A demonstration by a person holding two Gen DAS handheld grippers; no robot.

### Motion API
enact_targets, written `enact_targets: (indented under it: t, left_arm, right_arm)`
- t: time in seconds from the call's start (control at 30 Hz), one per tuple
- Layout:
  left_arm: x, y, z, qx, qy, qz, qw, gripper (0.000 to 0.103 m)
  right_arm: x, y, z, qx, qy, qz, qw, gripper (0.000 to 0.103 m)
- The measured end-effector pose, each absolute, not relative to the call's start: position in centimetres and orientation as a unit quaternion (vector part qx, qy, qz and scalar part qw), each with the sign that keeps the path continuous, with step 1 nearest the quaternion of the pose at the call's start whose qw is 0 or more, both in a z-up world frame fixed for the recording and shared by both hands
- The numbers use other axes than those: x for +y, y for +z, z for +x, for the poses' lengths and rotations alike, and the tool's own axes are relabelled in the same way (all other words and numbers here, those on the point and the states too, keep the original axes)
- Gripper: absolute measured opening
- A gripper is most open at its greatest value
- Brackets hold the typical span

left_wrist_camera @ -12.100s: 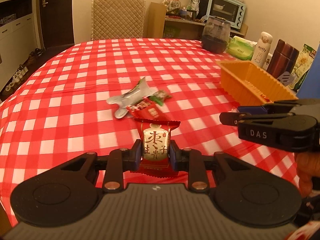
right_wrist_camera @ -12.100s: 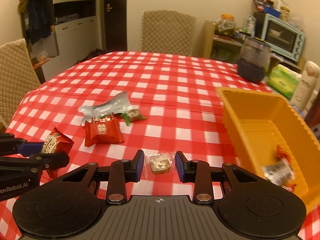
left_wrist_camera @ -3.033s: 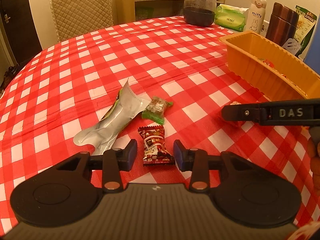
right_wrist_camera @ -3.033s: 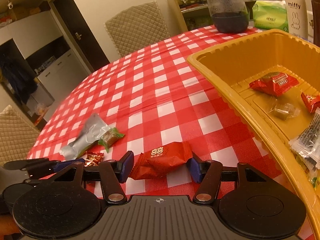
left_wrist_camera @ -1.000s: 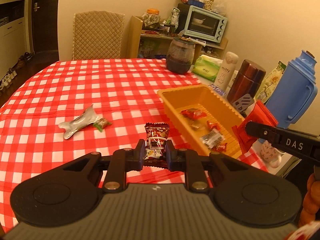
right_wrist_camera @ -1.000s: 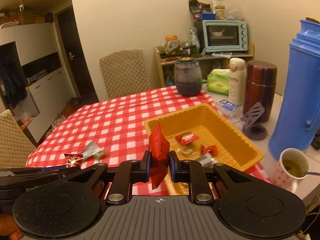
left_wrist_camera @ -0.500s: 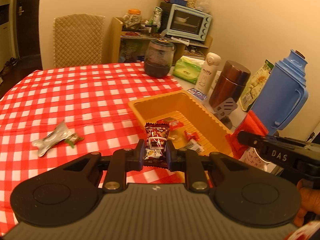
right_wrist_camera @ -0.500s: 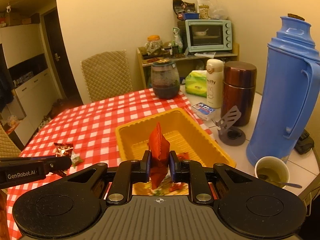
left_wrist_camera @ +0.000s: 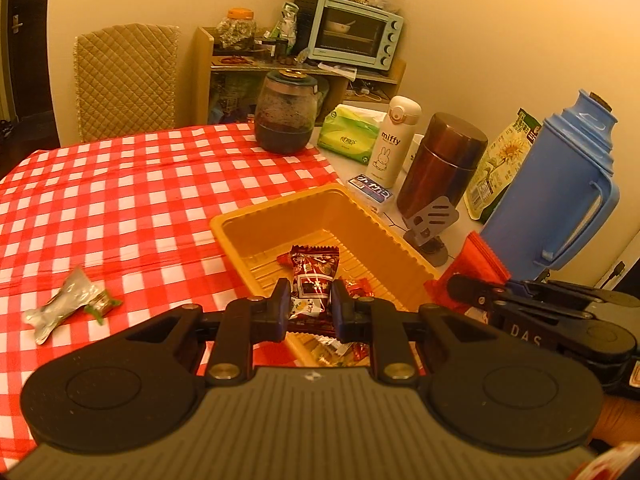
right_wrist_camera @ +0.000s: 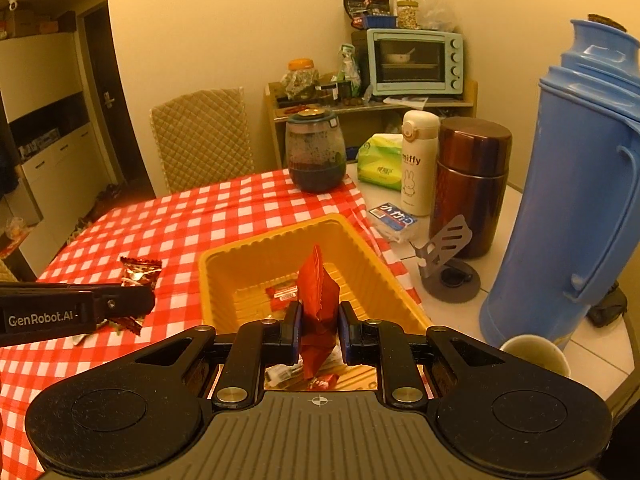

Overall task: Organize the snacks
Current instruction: 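Carry both held candies over the orange tray, then open the left gripper over the tray while the right gripper releases the red candy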

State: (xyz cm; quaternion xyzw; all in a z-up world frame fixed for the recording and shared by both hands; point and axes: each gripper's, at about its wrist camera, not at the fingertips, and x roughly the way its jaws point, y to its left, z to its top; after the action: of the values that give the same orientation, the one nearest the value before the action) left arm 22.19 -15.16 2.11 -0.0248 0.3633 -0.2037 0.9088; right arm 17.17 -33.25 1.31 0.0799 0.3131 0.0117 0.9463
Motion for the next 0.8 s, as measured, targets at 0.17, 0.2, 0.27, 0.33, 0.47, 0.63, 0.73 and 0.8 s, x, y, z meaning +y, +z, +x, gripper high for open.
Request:
enact_targets:
  t: [0.17,0.2,0.27,0.33,0.47,0.63,0.73,0.8]
  left_arm:
    - [-16.3,1.4,23.5,0.373,-0.211,-0.024,0.903,0.019]
    - [-16.5,1.3,23.7,0.375,-0.212,-0.023,0.902,0.019]
    - [-16.9,0.9,24.1,0.379,-0.214,-0.020,0.900,0.019]
    - [-17.3,0.6,24.5,0.382,-0.215,-0.019,0.898,0.019]
    - [-17.9,0.0,25.3,0.388,-0.216,-0.015,0.896,0.019]
    - [-18.4,-0.6,26.1,0.393,-0.218,-0.012,0.893,0.019]
    - [-18.6,-1.0,26.7,0.395,-0.220,-0.022,0.892,0.019]
    - [-18.6,-1.3,27.1,0.399,-0.222,-0.027,0.889,0.030]
  right_arm:
    - [-33.9,0.9,18.4,0.317,0.013,0.078,0.945,0.019]
    - [-34.0,0.8,18.6,0.317,0.014,0.078,0.945,0.019]
    - [-34.2,0.6,19.1,0.319,0.015,0.078,0.945,0.019]
    - [-34.3,0.4,19.6,0.321,0.016,0.077,0.944,0.019]
    - [-34.7,-0.1,20.4,0.326,0.016,0.077,0.942,0.019]
    - [-34.9,-0.5,21.0,0.330,0.015,0.078,0.941,0.019]
    - [-35.1,-0.7,21.3,0.331,0.012,0.080,0.940,0.019]
    - [-35.1,-0.7,21.4,0.332,0.012,0.080,0.940,0.019]
